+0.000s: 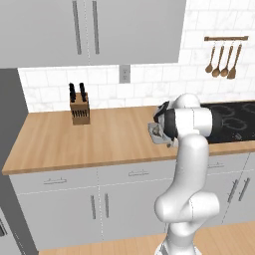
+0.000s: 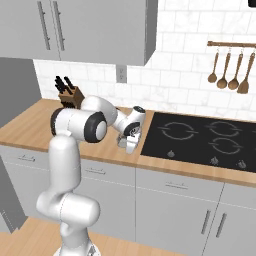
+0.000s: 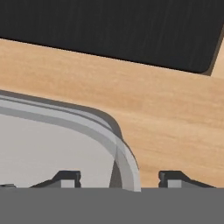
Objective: Take the meat container that has the fish and place it on the second highest rack of the freezer. Then take the vegetable container that has the sweet potato and carrot and place it on the highest rack of the freezer.
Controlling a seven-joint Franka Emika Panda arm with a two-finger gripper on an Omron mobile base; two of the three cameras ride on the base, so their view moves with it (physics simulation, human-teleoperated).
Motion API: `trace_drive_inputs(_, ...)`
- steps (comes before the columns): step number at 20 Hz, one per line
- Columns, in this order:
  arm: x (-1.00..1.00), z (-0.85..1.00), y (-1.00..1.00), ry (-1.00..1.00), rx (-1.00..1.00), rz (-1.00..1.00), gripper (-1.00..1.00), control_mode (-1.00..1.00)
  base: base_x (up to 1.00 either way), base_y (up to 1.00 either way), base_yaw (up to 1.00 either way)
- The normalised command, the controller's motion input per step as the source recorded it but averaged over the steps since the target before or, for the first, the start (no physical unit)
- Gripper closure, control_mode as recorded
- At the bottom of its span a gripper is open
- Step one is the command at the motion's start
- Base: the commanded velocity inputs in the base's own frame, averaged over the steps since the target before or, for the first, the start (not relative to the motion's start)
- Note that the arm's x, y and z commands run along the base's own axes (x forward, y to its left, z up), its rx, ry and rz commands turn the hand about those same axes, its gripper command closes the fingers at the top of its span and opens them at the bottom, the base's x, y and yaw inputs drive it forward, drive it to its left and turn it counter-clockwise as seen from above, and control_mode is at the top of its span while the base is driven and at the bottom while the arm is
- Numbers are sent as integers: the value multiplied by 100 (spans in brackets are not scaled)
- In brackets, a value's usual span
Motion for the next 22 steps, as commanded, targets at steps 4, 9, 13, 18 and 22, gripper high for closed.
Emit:
trace_drive_inputs(4, -8, -34, 0, -1, 0, -1, 100, -100, 0, 0, 0)
trace_drive_inputs(9, -17, -2, 0, -1, 0, 0, 100, -100, 0, 0, 0)
trace_drive_inputs(13, -18, 5, -2, 0, 0, 11, 100, -100, 0, 0, 0)
trace_drive_inputs(18, -39, 39, -2, -6, 0, 28, 100, -100, 0, 0, 0)
trace_drive_inputs(22, -66, 72, 0, -14, 0, 43, 100, -100, 0, 0, 0)
